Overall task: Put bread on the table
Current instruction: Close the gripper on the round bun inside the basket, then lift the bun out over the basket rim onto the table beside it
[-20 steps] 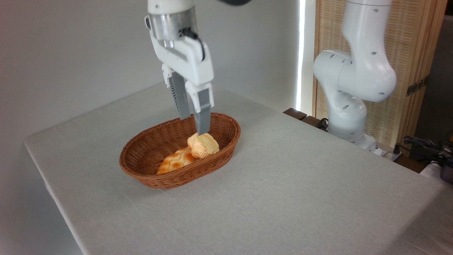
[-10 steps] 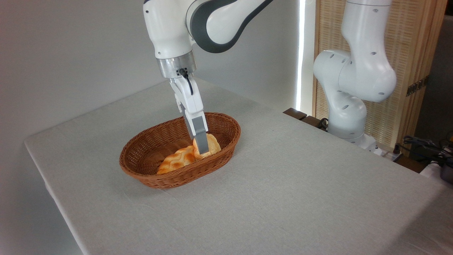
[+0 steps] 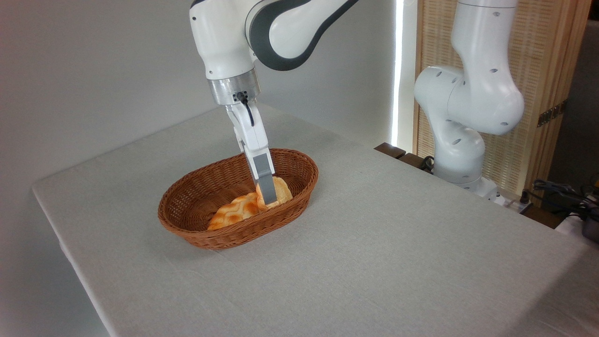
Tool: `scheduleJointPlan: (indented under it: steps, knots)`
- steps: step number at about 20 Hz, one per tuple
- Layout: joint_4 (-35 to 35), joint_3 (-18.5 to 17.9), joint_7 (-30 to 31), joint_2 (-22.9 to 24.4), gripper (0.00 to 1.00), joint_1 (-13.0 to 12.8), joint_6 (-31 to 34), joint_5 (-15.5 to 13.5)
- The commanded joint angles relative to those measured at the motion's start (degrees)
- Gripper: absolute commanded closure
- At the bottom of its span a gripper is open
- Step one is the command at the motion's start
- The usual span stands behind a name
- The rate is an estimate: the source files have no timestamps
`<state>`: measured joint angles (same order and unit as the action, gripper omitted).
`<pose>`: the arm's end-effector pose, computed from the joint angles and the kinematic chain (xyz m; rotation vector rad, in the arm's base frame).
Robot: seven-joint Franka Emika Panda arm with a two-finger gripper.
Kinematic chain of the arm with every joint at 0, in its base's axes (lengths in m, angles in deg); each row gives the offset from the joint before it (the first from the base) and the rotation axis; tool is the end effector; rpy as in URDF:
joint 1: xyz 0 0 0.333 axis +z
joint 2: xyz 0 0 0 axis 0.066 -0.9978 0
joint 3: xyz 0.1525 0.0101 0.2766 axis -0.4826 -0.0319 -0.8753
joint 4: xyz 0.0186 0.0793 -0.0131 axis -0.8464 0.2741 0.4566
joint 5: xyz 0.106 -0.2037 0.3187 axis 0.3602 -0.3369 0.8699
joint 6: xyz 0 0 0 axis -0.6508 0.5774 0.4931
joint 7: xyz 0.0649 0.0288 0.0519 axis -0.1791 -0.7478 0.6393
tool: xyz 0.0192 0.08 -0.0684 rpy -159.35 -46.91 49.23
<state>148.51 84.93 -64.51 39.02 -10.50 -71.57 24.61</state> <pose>0.4591 -0.1743 0.4513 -2.5712 1.6400 0.1031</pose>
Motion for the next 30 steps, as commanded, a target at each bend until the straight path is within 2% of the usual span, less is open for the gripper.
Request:
scheduleJointPlan:
  steps: [1, 5, 9, 12, 18, 22, 23, 25, 26, 27, 28, 30]
  knots:
    - [0.7, 0.1, -0.1, 0.0, 0.79, 0.0, -1.3, 0.5]
    - [0.6, 0.1, 0.4, 0.1, 0.80, 0.0, -1.1, 0.4]
    - [-1.9, 0.0, 2.0, 0.6, 0.98, 0.0, -0.3, 0.4]
    - [-5.9, -1.1, 2.0, 0.5, 0.99, 0.2, 4.4, 0.1]
    - [-12.4, -5.9, 0.7, 0.5, 0.99, 0.4, 11.9, 0.3]
    - [-16.0, -12.7, -6.5, 0.9, 0.93, 0.4, 15.6, 1.2]
    - [-16.0, -14.0, -7.5, 0.9, 0.88, 0.4, 16.5, 3.9]
    - [-15.3, -14.4, -7.9, 0.2, 0.72, 0.4, 17.6, 9.5]
    - [-14.5, -14.6, -7.9, -0.5, 0.49, 0.6, 17.5, 10.5]
    - [-14.3, -15.4, -7.9, -1.5, 0.18, 0.7, 17.3, 11.5]
    - [-14.1, -16.2, -7.8, -1.7, 0.00, 0.7, 17.3, 12.2]
    - [-14.0, -16.4, -7.8, -1.7, 0.00, 0.7, 17.4, 12.2]
